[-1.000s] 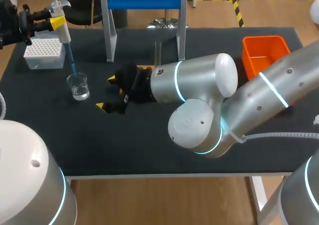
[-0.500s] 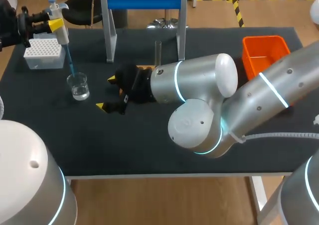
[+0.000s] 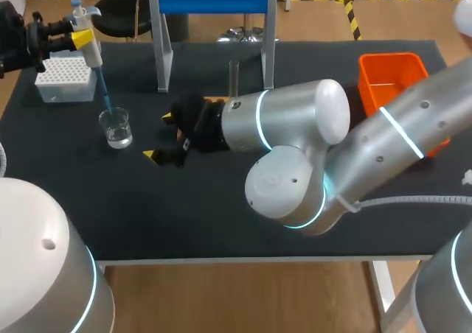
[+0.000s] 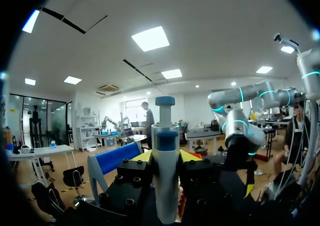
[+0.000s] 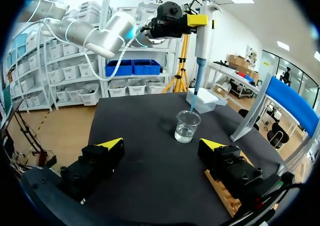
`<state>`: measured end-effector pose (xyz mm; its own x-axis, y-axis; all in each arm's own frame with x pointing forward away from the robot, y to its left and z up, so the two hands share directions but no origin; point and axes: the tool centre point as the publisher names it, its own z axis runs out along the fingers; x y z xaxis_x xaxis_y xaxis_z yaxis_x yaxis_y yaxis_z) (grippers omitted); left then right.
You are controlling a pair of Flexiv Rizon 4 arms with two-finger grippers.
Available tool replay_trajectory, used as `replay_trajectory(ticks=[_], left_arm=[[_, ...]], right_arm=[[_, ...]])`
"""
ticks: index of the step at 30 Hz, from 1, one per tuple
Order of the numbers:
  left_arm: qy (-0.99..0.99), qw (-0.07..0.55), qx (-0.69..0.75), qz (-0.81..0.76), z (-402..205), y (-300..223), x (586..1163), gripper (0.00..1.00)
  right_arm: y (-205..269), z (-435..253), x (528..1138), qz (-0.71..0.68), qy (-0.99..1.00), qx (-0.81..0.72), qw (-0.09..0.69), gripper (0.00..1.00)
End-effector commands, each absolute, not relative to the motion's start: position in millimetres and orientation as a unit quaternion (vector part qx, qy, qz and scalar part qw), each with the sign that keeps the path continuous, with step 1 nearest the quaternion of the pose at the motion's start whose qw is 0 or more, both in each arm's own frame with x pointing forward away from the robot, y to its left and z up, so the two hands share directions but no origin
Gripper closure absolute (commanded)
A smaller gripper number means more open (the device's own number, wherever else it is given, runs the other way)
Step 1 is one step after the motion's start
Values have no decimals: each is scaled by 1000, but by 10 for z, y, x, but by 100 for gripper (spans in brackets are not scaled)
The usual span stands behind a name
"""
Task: Invert the test tube, pick up the pipette, mount the tip to pipette, aspirate from beaker and dispense into the tube, eject the tip, return the pipette, and cap with the stopper.
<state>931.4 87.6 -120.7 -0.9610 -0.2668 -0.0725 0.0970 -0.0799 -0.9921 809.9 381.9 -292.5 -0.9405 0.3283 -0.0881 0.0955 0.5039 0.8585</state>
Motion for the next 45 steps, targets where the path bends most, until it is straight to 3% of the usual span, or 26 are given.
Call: replay_trajectory(ticks=[1, 45], left_arm=[[665, 122, -60, -735, -1231, 886, 9327, 100], [663, 102, -70, -738, -1583, 825, 9372, 100]], right_arm=[[3925, -2941, 8062, 469, 862, 136, 135, 0], [3953, -2984, 8103, 457, 862, 166, 145, 0]])
